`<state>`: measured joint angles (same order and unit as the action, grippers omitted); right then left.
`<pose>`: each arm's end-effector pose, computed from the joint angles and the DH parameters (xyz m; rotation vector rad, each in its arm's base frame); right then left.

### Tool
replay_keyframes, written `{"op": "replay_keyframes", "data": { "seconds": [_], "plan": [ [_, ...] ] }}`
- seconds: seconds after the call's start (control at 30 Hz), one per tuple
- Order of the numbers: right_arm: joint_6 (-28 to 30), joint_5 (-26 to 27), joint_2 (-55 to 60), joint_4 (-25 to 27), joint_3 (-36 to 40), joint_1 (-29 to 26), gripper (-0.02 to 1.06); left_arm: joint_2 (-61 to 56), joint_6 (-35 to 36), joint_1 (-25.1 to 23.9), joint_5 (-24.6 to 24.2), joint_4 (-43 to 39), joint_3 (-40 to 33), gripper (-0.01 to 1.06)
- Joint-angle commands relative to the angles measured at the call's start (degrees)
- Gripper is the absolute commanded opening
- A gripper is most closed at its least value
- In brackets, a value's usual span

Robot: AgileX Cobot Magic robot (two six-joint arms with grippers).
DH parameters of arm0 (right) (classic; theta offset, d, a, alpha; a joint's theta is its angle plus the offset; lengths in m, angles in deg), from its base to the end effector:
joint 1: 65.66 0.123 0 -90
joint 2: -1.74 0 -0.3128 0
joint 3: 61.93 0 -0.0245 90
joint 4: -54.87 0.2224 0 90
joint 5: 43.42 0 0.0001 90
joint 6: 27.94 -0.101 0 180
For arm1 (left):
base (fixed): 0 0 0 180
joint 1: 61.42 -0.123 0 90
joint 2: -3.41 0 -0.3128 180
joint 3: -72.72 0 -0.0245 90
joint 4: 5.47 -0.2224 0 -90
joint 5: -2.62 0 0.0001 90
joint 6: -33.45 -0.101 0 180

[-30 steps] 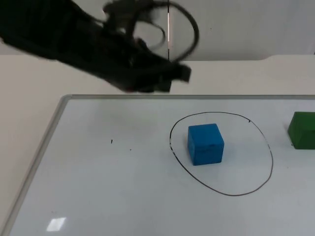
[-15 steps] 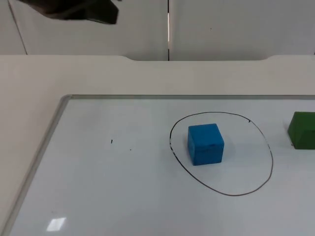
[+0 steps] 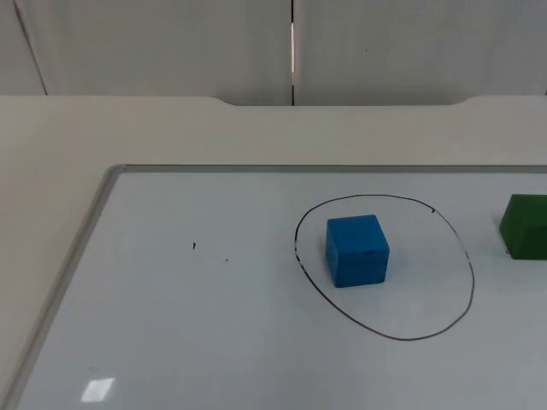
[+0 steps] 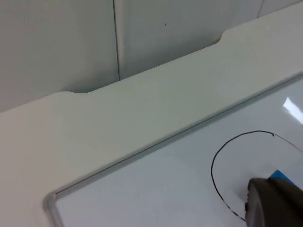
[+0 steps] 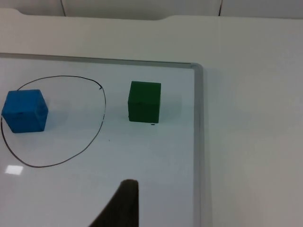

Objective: Push the two cubes into the marked area.

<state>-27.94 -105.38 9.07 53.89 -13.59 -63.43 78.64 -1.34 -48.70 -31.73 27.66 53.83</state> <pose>-0.0509 -0.0035 0.2616 -0.0388 2.0525 0.0037 0.2112 -0.0796 0.3803 0.5368 2.0891 -0.4016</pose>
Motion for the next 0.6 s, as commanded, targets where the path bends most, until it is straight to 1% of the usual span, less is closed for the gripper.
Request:
{"op": "replay_keyframes", "data": {
  "seconds": [0.0, 0.2, 0.33, 0.4, 0.43, 0.47, 0.57],
  "plan": [
    [0.87, 0.16, -0.24, 0.01, -0.03, -0.36, 1.05, -3.16, 3.09, -0.22, -1.31, -3.67, -0.98, 0.00],
    [0.87, 0.16, -0.24, -0.10, -0.03, -0.36, 1.05, -7.46, 5.17, -0.22, -1.31, -6.82, -5.01, 0.00],
    [0.87, 0.16, -0.24, -0.10, -0.03, -0.36, 1.05, -12.77, 7.99, -0.22, -1.42, -10.66, -9.79, 0.00],
    [0.87, 0.16, -0.24, -0.10, -0.03, -0.36, 1.05, -15.39, 11.29, -0.22, -2.98, -14.47, -10.80, 0.00],
    [0.87, 0.16, -0.24, -0.10, -0.03, -0.36, 1.05, -15.39, 11.29, -0.22, -2.98, -14.47, -10.80, 0.00],
    [0.87, 0.16, -0.24, -0.10, -0.03, -0.36, 1.05, -16.70, 13.41, -0.22, -4.36, -16.85, -11.16, 0.00],
    [0.87, 0.16, -0.24, -0.10, -0.03, -0.36, 1.05, -21.12, 17.73, -0.22, -5.98, -22.01, -12.89, 0.00]
  ]
}}
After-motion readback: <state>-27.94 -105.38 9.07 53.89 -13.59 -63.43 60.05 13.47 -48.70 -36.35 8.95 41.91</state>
